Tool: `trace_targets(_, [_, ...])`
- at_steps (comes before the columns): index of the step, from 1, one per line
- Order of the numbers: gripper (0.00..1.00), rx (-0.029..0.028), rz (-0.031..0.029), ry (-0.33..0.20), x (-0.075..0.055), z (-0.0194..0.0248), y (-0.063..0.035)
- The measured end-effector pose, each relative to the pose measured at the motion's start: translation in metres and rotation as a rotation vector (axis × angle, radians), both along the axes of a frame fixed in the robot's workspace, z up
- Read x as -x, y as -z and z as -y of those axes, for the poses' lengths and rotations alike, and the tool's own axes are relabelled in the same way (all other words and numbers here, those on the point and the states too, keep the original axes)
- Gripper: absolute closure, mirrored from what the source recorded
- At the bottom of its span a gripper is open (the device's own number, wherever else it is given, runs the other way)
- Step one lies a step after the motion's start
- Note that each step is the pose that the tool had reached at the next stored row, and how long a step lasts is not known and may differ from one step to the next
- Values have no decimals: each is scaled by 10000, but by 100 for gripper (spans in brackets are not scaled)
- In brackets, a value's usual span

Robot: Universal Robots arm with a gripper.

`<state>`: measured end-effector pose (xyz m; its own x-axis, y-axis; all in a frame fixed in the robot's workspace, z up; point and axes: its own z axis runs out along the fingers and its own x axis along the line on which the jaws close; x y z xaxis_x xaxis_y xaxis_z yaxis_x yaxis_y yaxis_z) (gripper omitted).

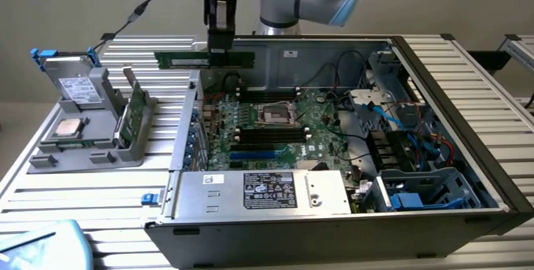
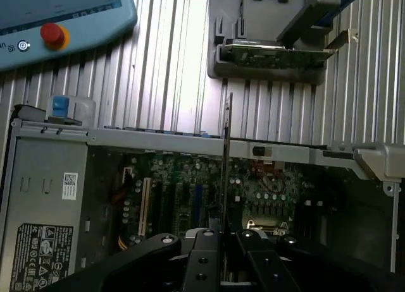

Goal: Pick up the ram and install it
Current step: 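Pick up the ram and move it above insertion slot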

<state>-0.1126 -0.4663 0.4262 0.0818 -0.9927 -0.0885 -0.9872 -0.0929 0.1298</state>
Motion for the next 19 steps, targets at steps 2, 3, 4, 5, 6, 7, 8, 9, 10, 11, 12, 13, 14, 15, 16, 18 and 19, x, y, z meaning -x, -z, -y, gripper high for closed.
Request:
trace_targets(2, [86, 0, -5, -5, -90, 0, 20])
trace_targets(3, [86, 1, -6, -7, -135, 0, 31])
trace_targets(4, [86, 1, -7, -7, -181, 0, 44])
trace_targets(5, [86, -1, -7, -8, -226, 0, 58])
trace_targets(6, [86, 0, -7, -8, -272, 0, 72])
trace_targets(7, [86, 0, -7, -9, -319, 0, 88])
trace_targets(8, [86, 0, -7, -8, -365, 0, 103])
trace_targets(9, [86, 0, -7, -8, -410, 0, 118])
trace_targets(10, [86, 1, -7, -8, -455, -1, 133])
trace_targets(11, [86, 0, -7, -8, -501, -4, 148])
trace_targets(12, [86, -1, -7, -8, -543, -9, 162])
trace_targets(13, [86, -1, -8, -9, -590, -16, 178])
trace_targets(14, [86, -1, -8, -10, -637, -24, 195])
trace_targets(15, [86, 0, -9, -9, -682, -33, 212])
trace_targets(16, [86, 0, -10, -9, -727, -43, 230])
trace_targets(18, [86, 0, -11, -10, -819, -61, 266])
trace_targets(19, [86, 0, -11, -9, -863, -70, 284])
